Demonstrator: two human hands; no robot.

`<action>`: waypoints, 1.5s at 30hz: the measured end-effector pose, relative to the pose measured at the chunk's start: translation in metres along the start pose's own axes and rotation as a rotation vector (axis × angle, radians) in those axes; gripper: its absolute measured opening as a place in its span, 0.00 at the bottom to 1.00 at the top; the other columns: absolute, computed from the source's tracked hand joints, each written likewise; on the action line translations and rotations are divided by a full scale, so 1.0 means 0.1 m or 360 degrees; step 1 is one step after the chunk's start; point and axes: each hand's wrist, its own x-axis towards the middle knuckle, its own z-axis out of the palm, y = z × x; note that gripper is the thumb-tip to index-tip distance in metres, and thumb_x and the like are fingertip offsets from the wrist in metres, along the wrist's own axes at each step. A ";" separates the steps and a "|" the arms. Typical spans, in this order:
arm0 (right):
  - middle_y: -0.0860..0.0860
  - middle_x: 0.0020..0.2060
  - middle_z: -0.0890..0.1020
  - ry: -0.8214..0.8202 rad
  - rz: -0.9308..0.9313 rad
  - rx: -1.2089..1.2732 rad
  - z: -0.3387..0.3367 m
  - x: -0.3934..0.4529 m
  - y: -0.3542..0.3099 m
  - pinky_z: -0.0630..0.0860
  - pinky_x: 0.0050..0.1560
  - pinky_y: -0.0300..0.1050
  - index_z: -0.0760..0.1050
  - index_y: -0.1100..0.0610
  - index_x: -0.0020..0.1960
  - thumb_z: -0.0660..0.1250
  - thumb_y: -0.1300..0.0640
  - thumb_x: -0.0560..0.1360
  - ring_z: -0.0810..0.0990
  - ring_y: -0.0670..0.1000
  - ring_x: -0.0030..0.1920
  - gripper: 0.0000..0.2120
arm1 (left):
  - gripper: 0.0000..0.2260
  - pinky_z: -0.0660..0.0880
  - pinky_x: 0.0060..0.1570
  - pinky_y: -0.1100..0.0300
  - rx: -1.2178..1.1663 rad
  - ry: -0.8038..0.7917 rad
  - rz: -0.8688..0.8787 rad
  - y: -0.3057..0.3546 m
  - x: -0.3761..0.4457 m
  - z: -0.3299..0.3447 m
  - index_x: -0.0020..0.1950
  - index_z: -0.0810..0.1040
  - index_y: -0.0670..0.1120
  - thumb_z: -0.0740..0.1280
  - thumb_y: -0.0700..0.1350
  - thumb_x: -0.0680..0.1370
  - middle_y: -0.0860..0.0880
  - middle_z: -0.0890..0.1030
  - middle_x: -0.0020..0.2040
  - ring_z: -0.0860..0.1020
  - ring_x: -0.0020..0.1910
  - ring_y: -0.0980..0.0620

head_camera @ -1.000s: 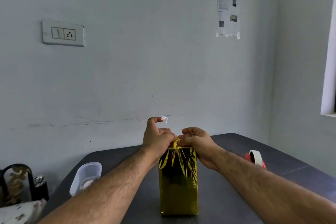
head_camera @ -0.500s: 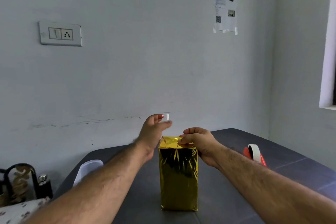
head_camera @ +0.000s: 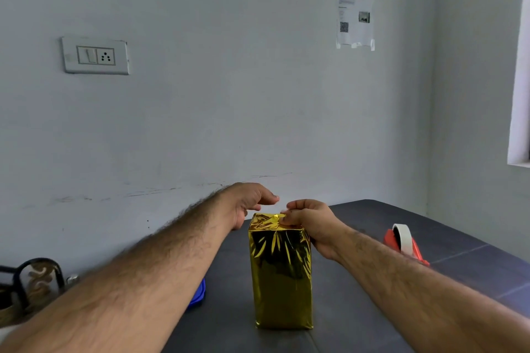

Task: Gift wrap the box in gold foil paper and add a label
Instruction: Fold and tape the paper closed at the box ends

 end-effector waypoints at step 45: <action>0.48 0.57 0.84 0.0001 -0.0387 -0.0455 0.00 -0.28 -0.01 0.79 0.41 0.36 0.86 0.50 0.53 0.78 0.63 0.74 0.86 0.46 0.52 0.12 | 0.33 0.82 0.47 0.46 0.0046 0.1237 -0.0140 -0.36 -0.20 0.53 0.52 0.73 0.48 0.85 0.54 0.54 0.49 0.74 0.53 0.75 0.54 0.44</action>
